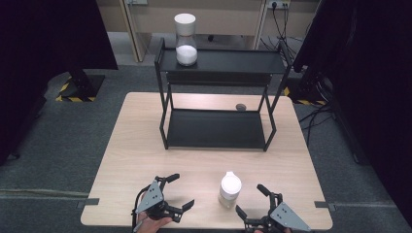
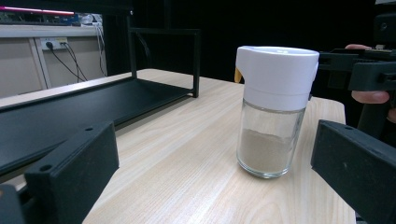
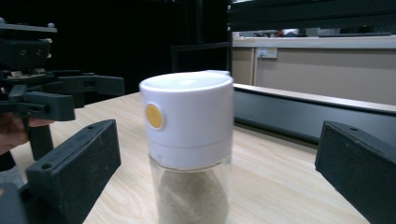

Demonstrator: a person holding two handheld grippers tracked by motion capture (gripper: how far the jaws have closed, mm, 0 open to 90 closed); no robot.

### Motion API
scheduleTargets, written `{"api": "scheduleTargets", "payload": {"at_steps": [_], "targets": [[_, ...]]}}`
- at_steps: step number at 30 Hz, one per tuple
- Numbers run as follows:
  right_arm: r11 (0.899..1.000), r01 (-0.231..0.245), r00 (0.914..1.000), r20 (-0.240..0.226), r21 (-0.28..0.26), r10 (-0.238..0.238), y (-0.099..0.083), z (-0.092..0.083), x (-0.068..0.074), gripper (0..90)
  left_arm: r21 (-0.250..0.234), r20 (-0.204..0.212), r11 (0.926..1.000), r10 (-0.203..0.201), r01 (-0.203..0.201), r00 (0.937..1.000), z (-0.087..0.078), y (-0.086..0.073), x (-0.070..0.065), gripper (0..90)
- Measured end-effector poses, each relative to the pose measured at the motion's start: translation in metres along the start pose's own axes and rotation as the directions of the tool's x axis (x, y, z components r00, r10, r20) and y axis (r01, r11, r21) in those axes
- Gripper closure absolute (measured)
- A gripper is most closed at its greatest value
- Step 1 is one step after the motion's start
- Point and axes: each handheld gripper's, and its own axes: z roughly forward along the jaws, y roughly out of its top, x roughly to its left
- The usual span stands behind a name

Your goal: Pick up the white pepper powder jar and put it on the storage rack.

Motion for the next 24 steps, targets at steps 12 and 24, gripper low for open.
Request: {"api": "scheduleTargets", "payload": {"at_steps": [12,24], "targets": [[1.0,0.016,0.9995,-0.027,0.027,-0.015,0.002,0.013,0.005,0.4,0.005,0.005,1.0,-0.001,0.001,1.0,0.001,-0.001,0.0,0.1],[0.998,0.015,0.9992,-0.039,0.053,-0.013,0.003,0.03,0.008,0.5,0.006,0.004,1.0,-0.004,0.004,1.0,0.001,-0.002,0.001,0.2]]}}
